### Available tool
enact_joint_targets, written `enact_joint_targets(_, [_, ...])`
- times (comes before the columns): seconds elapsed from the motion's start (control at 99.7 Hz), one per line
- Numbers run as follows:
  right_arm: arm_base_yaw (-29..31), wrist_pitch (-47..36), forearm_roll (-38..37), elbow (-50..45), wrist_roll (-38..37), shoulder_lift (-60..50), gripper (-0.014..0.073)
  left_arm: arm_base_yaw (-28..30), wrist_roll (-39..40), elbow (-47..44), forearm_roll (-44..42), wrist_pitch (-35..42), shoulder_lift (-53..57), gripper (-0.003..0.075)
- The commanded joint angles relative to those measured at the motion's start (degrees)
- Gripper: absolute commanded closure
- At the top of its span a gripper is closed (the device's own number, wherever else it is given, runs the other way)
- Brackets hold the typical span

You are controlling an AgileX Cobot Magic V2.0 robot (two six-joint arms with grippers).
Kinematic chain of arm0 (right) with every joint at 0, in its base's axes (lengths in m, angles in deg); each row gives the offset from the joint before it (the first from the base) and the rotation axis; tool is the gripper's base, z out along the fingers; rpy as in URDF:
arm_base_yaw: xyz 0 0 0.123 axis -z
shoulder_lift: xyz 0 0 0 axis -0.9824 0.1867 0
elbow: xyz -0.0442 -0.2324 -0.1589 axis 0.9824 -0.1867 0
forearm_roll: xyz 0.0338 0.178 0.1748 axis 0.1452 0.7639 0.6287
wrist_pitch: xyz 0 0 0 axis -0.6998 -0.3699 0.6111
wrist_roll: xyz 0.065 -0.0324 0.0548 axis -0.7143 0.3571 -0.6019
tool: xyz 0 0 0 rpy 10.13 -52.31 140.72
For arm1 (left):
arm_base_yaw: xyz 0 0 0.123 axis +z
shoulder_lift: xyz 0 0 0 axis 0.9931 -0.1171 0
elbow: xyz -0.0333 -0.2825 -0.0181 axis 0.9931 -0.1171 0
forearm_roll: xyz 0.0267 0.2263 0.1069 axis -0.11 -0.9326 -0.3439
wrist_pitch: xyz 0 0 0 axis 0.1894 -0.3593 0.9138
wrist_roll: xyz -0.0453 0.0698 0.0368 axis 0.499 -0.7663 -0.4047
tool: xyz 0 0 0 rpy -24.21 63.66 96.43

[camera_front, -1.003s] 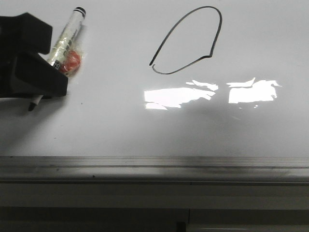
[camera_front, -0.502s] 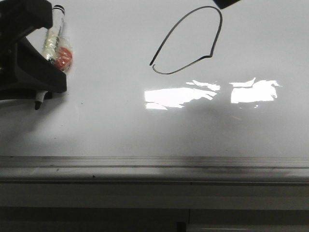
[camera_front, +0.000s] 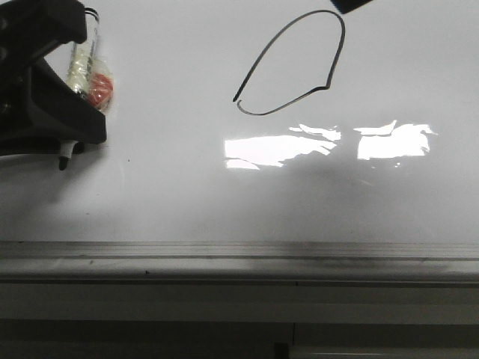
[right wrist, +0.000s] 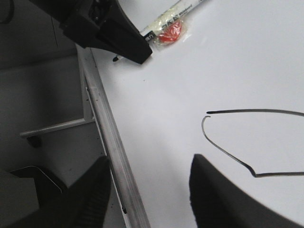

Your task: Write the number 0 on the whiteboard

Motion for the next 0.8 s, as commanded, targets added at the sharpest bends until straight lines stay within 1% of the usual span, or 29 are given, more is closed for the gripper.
enact_joint_targets(0.0, [0.2,-3.7,0.5,1.4,0.3,-1.0,0.0276,0.3,1.2,0.8,0.8,-6.0,-1.8,0.0739])
enact_joint_targets(0.16, [0.2,-3.7,0.5,1.4,0.3,-1.0,0.0276,0.3,1.2,0.8,0.8,-5.9,-2.9,0.0736])
enact_joint_targets(0.231, [0.2,-3.7,0.5,1.4,0.3,-1.0,0.0276,0.3,0.9,0.8,0.8,-6.0,-2.9,0.0704])
enact_joint_targets(0.281, [0.2,-3.7,0.5,1.4,0.3,-1.0,0.0276,0.3,-0.4,0.8,0.8,-6.0,-2.9,0.0654])
enact_joint_targets(0.331, [0.2,-3.7,0.5,1.4,0.3,-1.0,0.0276,0.3,-1.0,0.8,0.8,-6.0,-2.9,0.0580])
enact_joint_targets(0.381, [0.2,-3.7,0.5,1.4,0.3,-1.0,0.0276,0.3,-1.5,0.8,0.8,-6.0,-2.9,0.0476])
enact_joint_targets(0.401, [0.2,-3.7,0.5,1.4,0.3,-1.0,0.0276,0.3,-1.5,0.8,0.8,-6.0,-2.9,0.0450])
enact_joint_targets(0.421, [0.2,-3.7,0.5,1.4,0.3,-1.0,0.0276,0.3,-1.5,0.8,0.8,-6.3,-2.9,0.0401])
enact_joint_targets(0.451, [0.2,-3.7,0.5,1.4,0.3,-1.0,0.0276,0.3,-1.5,0.8,0.8,-6.3,-2.9,0.0358])
enact_joint_targets(0.502, [0.2,-3.7,0.5,1.4,0.3,-1.0,0.0276,0.3,-1.5,0.8,0.8,-6.4,-2.9,0.0310])
enact_joint_targets(0.542, [0.2,-3.7,0.5,1.4,0.3,-1.0,0.0276,0.3,-1.5,0.8,0.8,-6.5,-2.9,0.0297])
enact_joint_targets(0.692, [0.2,-3.8,0.2,1.4,0.3,-1.0,0.0276,0.3,-2.0,0.8,0.8,-6.5,-2.7,0.0299])
enact_joint_targets(0.792, [0.2,-3.4,-1.2,1.4,0.3,-2.2,0.0276,0.3,-4.8,0.8,0.8,-6.0,-1.0,0.0299])
